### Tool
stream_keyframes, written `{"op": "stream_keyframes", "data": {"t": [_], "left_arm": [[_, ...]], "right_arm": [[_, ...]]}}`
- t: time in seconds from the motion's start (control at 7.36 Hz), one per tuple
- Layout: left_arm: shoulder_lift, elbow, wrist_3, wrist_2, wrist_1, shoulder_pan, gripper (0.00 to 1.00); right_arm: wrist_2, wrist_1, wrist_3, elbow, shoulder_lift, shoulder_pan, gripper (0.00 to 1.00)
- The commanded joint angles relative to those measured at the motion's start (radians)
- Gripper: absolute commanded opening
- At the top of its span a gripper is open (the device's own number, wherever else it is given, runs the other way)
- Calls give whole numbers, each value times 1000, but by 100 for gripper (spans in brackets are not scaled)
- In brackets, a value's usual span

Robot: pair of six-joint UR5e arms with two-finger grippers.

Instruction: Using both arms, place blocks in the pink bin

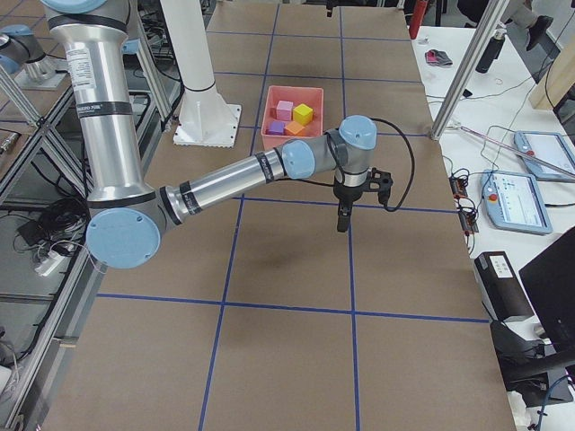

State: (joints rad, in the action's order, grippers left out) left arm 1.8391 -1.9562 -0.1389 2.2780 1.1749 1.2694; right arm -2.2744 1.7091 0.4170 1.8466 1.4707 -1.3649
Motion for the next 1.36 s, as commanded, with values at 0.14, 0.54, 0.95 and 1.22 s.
{"op": "stream_keyframes", "data": {"t": [0.14, 0.54, 0.95, 1.22], "left_arm": [[-52, 297, 347, 148, 124, 229, 99], [-128, 298, 220, 147, 220, 229, 99], [-212, 357, 100, 147, 451, 226, 99], [-224, 359, 59, 140, 459, 228, 99]], "right_arm": [[-68, 0, -155, -6, 63, -95, 100], [-65, -2, -159, -12, 72, -99, 100], [-65, -3, -158, -94, 59, -97, 100], [-60, -15, -150, -118, 63, -97, 100]]}}
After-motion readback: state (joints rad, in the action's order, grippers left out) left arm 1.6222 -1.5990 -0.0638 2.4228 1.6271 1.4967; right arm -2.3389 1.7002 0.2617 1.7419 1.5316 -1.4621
